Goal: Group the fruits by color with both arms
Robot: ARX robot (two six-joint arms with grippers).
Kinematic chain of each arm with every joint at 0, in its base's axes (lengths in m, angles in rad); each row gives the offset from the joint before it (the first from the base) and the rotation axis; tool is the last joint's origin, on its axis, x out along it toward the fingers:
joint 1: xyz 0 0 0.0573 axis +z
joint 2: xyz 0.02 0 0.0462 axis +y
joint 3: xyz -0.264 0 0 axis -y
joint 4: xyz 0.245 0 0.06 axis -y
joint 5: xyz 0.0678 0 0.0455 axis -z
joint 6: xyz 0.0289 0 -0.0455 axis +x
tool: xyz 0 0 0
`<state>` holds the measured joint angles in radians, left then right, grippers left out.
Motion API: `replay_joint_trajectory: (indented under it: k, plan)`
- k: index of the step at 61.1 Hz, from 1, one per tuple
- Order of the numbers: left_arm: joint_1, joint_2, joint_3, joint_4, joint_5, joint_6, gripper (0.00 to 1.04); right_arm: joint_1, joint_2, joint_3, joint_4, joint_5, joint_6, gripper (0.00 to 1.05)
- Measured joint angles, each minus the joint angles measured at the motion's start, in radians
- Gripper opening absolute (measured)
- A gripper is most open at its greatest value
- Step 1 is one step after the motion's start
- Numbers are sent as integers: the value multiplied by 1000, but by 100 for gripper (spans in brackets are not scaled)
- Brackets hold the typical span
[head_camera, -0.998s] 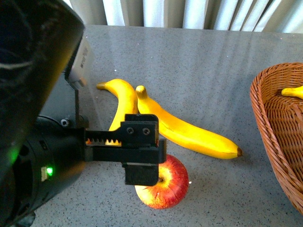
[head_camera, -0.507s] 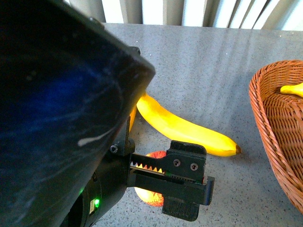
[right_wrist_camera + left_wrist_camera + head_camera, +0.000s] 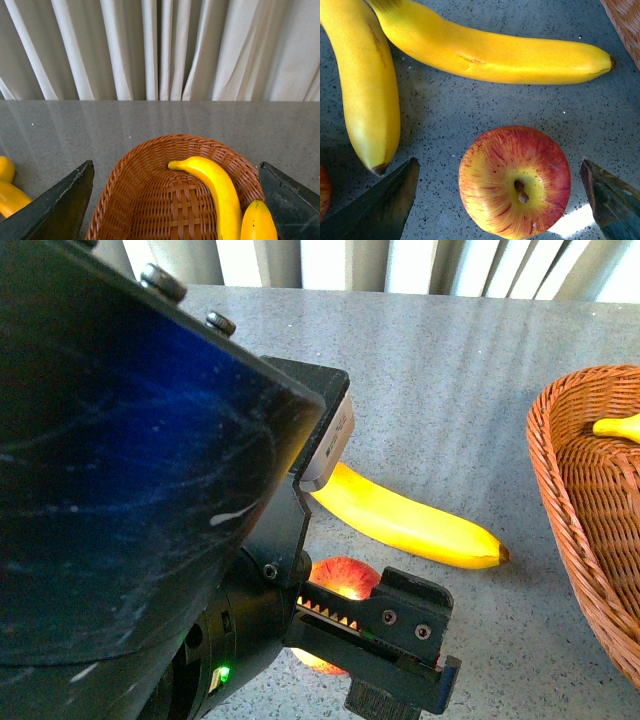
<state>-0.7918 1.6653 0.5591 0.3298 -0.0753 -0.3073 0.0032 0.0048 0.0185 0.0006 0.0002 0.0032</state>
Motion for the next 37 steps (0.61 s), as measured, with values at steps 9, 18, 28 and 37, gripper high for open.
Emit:
replay_joint_trajectory:
  k: [9, 18, 28, 37]
  plan:
    - [2, 21, 0, 14, 16, 15, 96, 0, 0, 0, 0, 0, 0, 96]
    - [3, 39, 1, 18, 26, 24, 96, 0, 0, 0, 0, 0, 0, 96]
    - [3, 48, 2, 30, 43, 31, 96, 0, 0, 0, 0, 0, 0, 96]
    - [2, 56, 5, 31, 51, 35, 96, 0, 0, 0, 0, 0, 0, 96]
